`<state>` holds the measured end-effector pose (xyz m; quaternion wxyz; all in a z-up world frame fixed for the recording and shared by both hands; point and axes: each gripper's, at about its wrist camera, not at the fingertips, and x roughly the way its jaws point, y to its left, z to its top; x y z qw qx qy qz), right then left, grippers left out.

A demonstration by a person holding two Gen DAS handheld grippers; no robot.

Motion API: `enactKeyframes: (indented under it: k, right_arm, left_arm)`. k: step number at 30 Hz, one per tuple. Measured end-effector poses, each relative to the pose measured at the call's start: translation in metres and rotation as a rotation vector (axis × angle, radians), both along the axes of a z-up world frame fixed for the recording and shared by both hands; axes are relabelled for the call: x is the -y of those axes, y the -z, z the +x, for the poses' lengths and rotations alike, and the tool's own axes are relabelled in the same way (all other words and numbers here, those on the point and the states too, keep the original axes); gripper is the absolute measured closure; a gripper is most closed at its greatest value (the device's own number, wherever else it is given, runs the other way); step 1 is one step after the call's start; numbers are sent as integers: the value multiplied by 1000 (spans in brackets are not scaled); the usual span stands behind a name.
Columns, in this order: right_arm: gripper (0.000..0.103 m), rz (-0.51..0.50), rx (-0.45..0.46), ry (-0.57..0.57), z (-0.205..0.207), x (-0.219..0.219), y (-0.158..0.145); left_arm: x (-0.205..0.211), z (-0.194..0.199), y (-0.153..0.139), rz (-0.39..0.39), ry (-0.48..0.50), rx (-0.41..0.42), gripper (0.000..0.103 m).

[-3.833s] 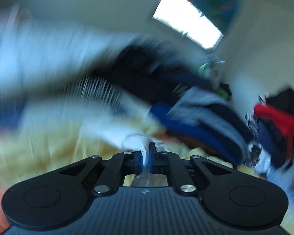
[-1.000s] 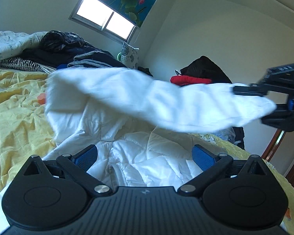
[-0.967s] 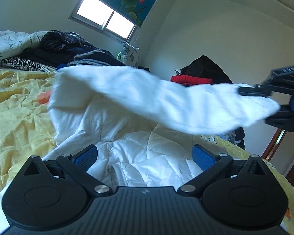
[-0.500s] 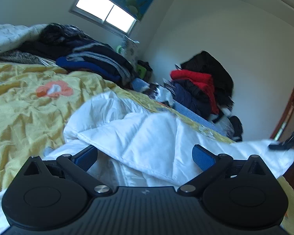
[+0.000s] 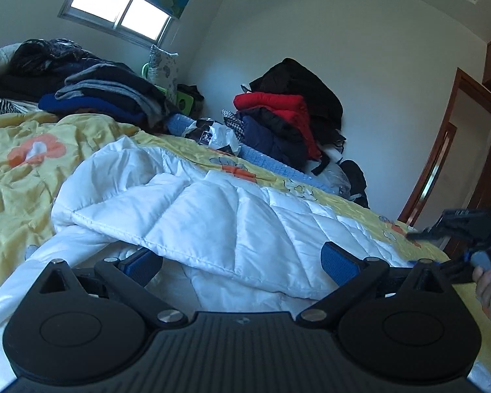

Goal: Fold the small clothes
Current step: 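Open the right tool and withdraw both tools from the jacket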

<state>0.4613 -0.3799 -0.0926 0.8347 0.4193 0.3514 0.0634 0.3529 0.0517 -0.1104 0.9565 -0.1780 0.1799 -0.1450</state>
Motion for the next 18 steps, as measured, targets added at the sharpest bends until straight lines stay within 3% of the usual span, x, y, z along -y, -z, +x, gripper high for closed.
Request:
enactKeyframes:
  k: [2, 3, 5, 7, 10, 11, 14, 16, 18]
  right_arm:
    - [51, -80, 89, 69, -13, -2, -19]
    - [49, -105, 139, 51, -17, -8, -27]
    - [34, -140, 196, -43, -18, -31, -41]
    - [26, -202, 224, -165, -14, -63, -48]
    - [27, -306, 208, -323, -2, -105, -43]
    - [27, -340, 192, -357, 2, -115, -39]
    - [25, -476, 120, -437, 13, -141, -18]
    - [23, -530, 92, -476, 12, -147, 1]
    - [22, -521, 99, -484, 2, -147, 16]
  left_arm:
    - [0, -1, -1, 0, 7, 18, 0]
    - [1, -3, -2, 4, 17, 33, 0]
    - [6, -9, -5, 19, 56, 68, 0]
    - [12, -17, -7, 37, 131, 117, 0]
    - [22, -27, -9, 36, 338, 165, 0]
    - [25, -32, -10, 49, 361, 203, 0]
    - [23, -44, -13, 69, 262, 320, 0]
    - [18, -31, -10, 46, 173, 255, 0]
    - [14, -8, -4, 18, 165, 96, 0]
